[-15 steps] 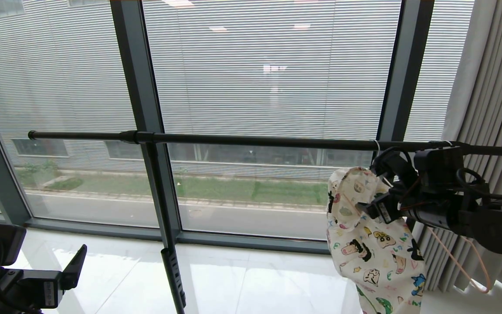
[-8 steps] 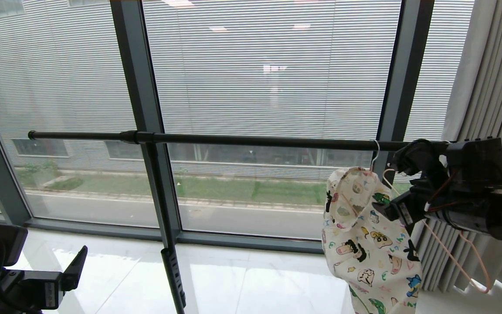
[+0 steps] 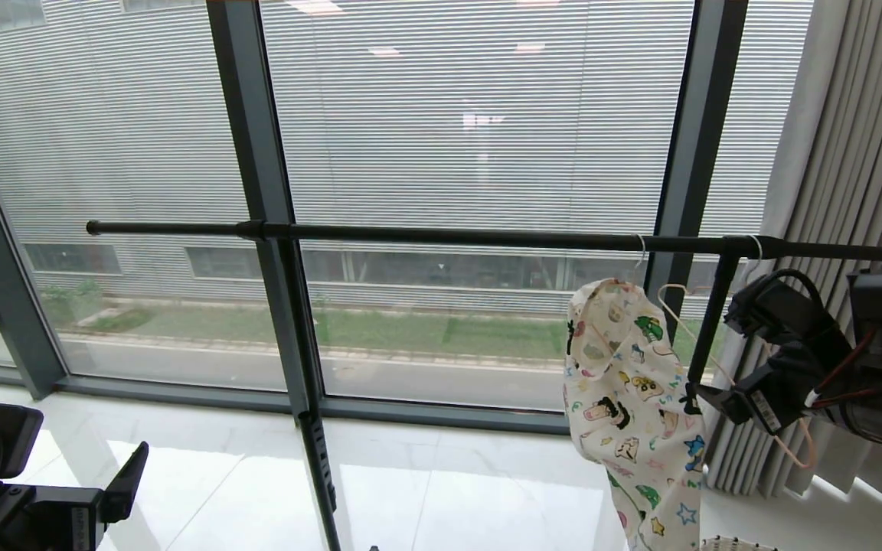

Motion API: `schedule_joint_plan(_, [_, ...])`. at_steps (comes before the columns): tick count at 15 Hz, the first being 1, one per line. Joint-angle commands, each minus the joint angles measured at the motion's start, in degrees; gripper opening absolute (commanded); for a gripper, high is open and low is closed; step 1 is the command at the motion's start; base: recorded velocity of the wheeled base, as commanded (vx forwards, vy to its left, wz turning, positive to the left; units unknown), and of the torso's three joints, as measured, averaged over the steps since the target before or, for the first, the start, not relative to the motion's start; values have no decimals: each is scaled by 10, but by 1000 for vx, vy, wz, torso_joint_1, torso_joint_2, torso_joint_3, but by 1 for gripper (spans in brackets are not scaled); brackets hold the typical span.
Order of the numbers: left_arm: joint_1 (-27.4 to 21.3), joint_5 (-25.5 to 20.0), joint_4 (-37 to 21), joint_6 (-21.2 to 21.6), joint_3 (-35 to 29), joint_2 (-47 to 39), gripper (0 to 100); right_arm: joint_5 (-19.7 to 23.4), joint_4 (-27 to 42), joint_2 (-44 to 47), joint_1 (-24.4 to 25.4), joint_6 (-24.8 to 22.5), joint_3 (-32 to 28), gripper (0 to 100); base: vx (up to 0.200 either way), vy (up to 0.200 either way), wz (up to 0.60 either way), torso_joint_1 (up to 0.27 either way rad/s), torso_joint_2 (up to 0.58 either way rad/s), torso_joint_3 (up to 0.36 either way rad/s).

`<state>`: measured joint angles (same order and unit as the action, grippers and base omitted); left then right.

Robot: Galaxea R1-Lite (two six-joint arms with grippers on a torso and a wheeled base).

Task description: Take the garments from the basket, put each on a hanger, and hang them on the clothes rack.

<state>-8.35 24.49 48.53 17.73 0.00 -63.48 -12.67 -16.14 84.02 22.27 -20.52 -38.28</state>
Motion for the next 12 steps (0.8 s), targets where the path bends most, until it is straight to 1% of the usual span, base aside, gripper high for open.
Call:
schedule_joint_plan(1, [0, 0, -14, -1, 0, 29, 100, 0, 0, -9, -3, -5, 2, 100, -200, 0, 0, 7, 7, 7])
schedule_joint_plan(3, [0, 0, -26, -1, 0, 43, 100, 0, -1, -17, -4, -6, 3, 100, -200, 0, 0, -2, 0, 5])
schedule_joint_plan(7, [2, 0, -27, -11, 0, 49, 100, 0, -1, -65, -12, -6, 45, 100, -200, 0, 0, 2, 4, 4])
schedule_joint_plan(9, [2, 0, -27, -12, 0, 51, 100, 0, -1, -92, -28, -5, 65, 100, -200, 0, 0, 7, 2, 2])
schedule_joint_plan(10, [2, 0, -27, -12, 0, 54, 100, 1, -1, -105, -56, -5, 70, 100, 0, 0, 0, 0, 0, 0])
schedule_joint_plan(12, [2, 0, -27, -12, 0, 54, 100, 1, -1, -115, -78, -5, 76, 100, 0, 0, 0, 0, 0, 0])
